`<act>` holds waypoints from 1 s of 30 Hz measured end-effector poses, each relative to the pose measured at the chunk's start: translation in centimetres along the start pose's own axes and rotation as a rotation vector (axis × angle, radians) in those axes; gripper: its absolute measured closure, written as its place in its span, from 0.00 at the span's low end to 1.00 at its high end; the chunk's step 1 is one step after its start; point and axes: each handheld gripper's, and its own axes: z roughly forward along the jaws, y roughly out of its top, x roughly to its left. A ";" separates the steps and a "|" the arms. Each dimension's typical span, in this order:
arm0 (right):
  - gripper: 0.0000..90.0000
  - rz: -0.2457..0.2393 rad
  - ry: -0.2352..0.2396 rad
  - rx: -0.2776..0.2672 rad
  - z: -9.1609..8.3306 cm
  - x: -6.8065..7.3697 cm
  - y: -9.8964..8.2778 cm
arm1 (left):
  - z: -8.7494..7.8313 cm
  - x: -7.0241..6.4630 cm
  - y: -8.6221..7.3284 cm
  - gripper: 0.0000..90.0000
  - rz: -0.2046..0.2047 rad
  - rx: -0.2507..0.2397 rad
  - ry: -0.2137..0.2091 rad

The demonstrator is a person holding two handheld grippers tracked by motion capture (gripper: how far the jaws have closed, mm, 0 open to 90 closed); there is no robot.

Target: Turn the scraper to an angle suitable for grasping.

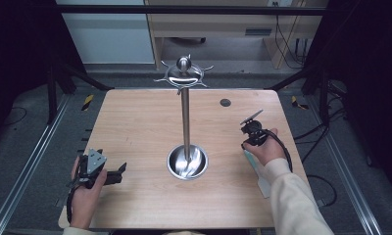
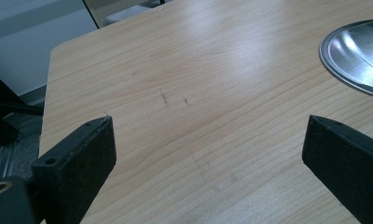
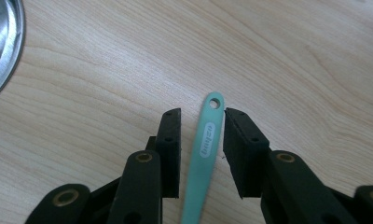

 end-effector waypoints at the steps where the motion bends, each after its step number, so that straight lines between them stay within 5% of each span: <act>1: 0.75 -0.001 0.004 0.004 0.1 0.0 0.0 | 0.0 0.0 0.0 0.03 -0.001 0.000 -0.001; 30: 0.75 0.099 0.022 0.082 2.9 -0.9 -0.7 | 0.2 -0.1 0.0 0.03 0.008 0.006 -0.009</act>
